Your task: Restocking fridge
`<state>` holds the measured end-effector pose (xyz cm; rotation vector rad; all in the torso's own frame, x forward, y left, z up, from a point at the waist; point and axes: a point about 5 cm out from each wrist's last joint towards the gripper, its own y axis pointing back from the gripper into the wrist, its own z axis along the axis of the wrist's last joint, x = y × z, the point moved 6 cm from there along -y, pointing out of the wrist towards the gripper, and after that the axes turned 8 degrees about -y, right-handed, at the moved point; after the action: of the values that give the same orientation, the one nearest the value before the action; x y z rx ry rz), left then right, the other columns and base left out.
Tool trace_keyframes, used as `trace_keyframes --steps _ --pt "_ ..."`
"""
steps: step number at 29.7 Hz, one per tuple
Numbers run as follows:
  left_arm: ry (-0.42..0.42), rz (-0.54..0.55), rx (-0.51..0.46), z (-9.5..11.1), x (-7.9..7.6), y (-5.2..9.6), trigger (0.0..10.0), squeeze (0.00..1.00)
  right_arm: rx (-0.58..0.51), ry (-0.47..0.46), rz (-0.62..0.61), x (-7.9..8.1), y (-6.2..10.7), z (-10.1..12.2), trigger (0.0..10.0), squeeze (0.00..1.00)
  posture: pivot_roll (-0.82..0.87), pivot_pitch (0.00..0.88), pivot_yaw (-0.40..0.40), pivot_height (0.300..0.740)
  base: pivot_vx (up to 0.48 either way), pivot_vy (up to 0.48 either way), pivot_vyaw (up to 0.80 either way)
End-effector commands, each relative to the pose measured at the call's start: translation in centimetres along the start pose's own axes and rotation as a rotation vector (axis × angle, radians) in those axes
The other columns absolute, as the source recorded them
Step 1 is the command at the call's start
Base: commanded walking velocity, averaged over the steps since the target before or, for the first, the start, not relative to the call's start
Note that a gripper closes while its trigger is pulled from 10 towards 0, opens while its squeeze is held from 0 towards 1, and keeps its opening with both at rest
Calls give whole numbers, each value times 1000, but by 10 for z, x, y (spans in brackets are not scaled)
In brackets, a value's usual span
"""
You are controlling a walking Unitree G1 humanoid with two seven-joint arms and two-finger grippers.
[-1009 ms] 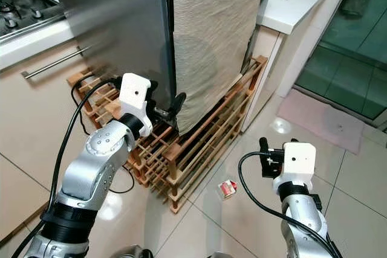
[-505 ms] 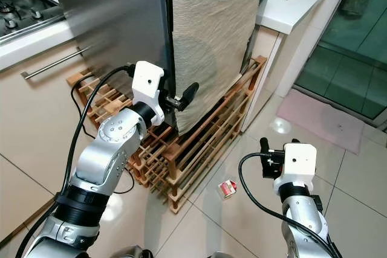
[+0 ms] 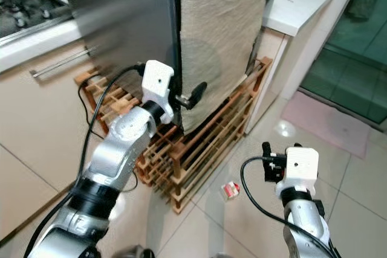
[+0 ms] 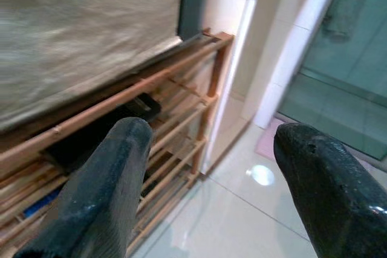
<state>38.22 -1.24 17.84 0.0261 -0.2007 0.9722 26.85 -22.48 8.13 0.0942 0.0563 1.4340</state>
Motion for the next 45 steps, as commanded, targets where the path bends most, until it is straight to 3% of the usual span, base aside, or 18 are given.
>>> trace_keyframes --steps 1,6,8,9,10,11,13,15,16,17,19,23,32,36,38,43,45 --pt "-24 -30 -10 6 -12 -10 10000 0 -5 2 -7 -1 -1 0 10000 0 -17 57 22 740 0 0 0" --pt "19 -82 4 7 -29 -17 10000 0 -7 4 -11 -2 -1 1 10000 0 -23 59 22 740 0 0 0" --pt "109 -141 13 13 -46 -24 10000 0 -7 6 -13 -3 -1 1 10000 0 -22 60 21 740 0 0 0" --pt "109 -141 13 13 -46 -24 10000 0 -7 6 -13 -3 -1 1 10000 0 -22 60 21 740 0 0 0" --pt "177 -191 16 19 -59 -28 10000 0 -7 6 -13 -3 -1 1 10000 0 -22 60 22 740 0 0 0" --pt "177 -191 16 19 -59 -28 10000 0 -7 6 -13 -3 -1 1 10000 0 -22 60 22 740 0 0 0" --pt "245 -267 -20 38 -79 -31 10000 0 -7 4 -14 -2 -1 1 10000 0 -20 60 22 740 0 0 0" --pt "269 -306 -41 47 -87 -31 10000 0 -7 3 -13 -1 -2 1 10000 0 -20 61 22 740 0 0 0" --pt "287 -400 -93 66 -104 -27 10000 0 -7 1 -10 0 -2 0 10000 0 -19 62 23 740 0 0 0" --pt "301 -441 -118 74 -109 -24 10000 0 -7 0 -9 0 -2 0 10000 0 -20 63 25 740 0 0 0" --pt "310 -472 -136 80 -113 -22 10000 0 -7 0 -9 0 -2 0 10000 0 -20 63 25 740 0 0 0" --pt "382 -618 -253 112 -123 -5 10000 0 -5 0 -11 0 -2 0 10000 0 -21 66 23 740 0 0 0" --pt "416 -728 -347 136 -122 15 10000 0 -3 3 -11 -1 -2 0 10000 0 -20 67 17 740 0 0 0" --pt "377 -794 -359 137 -117 27 10000 0 0 4 -8 -1 -4 -2 10000 0 -14 63 12 740 0 0 0" --pt "348 -763 -348 132 -112 25 10000 0 -1 4 -7 0 -5 -1 10000 0 -14 60 13 740 0 0 0" --pt "151 -496 -223 90 -80 -1 10000 0 -4 3 -8 1 -7 -1 10000 0 -9 55 13 740 0 0 0" --pt "124 -454 -198 81 -75 -4 10000 0 -5 4 -8 1 -7 -1 10000 0 -10 54 13 740 0 0 0"
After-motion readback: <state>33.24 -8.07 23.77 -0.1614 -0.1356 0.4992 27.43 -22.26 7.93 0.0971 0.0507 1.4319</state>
